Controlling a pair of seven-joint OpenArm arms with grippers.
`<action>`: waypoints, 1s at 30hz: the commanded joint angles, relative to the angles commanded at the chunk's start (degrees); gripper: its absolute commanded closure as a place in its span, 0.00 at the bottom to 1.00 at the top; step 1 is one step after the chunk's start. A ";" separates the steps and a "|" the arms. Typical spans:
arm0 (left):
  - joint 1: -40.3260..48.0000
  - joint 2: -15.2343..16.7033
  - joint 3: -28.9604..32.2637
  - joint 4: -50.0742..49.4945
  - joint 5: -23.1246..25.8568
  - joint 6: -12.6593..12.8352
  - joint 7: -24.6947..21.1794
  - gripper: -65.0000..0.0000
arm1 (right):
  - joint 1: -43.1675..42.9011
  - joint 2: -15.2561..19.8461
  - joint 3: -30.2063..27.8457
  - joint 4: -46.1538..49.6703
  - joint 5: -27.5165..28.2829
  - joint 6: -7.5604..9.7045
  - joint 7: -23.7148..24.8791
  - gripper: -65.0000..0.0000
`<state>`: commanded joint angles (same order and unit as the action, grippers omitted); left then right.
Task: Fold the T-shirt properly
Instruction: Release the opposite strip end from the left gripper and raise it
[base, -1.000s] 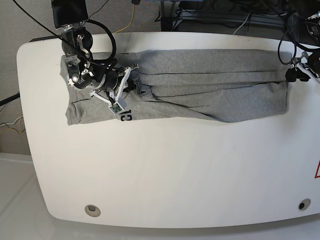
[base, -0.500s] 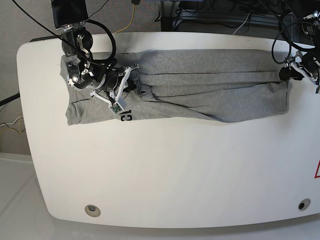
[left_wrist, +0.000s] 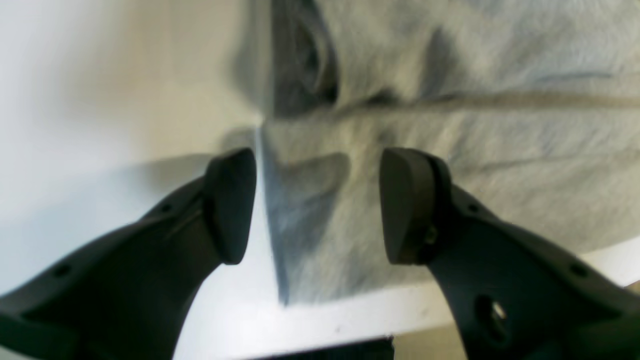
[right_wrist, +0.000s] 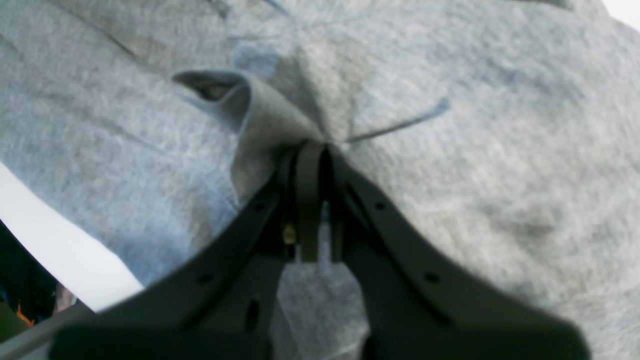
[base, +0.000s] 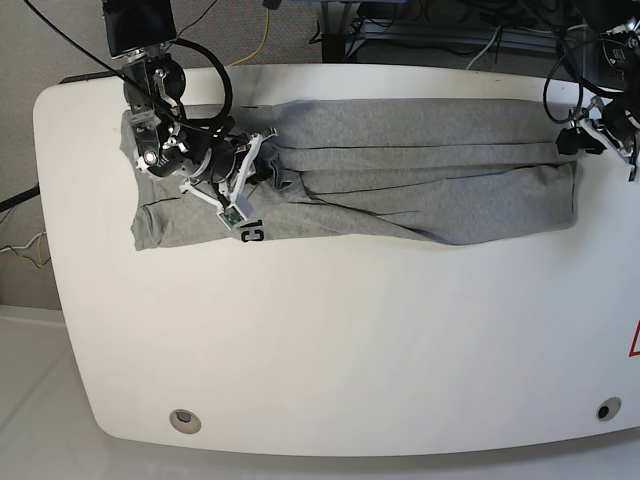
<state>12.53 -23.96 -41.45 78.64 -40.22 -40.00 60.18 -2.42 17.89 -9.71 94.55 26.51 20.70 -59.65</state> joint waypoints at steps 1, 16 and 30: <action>0.00 0.00 0.00 0.00 0.09 0.00 0.00 0.43 | 0.00 0.00 0.00 0.00 0.00 0.00 0.00 0.96; 0.35 1.76 0.00 0.00 8.44 0.00 -2.55 0.43 | 0.00 0.09 0.00 0.00 -0.09 0.00 0.00 0.96; -2.99 3.34 2.29 -9.85 12.31 0.00 -7.30 0.43 | 0.00 0.18 0.00 0.00 -0.09 0.00 0.00 0.96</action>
<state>9.54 -20.62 -39.16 68.79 -27.91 -40.00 52.88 -2.42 18.07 -9.71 94.55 26.42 20.70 -59.65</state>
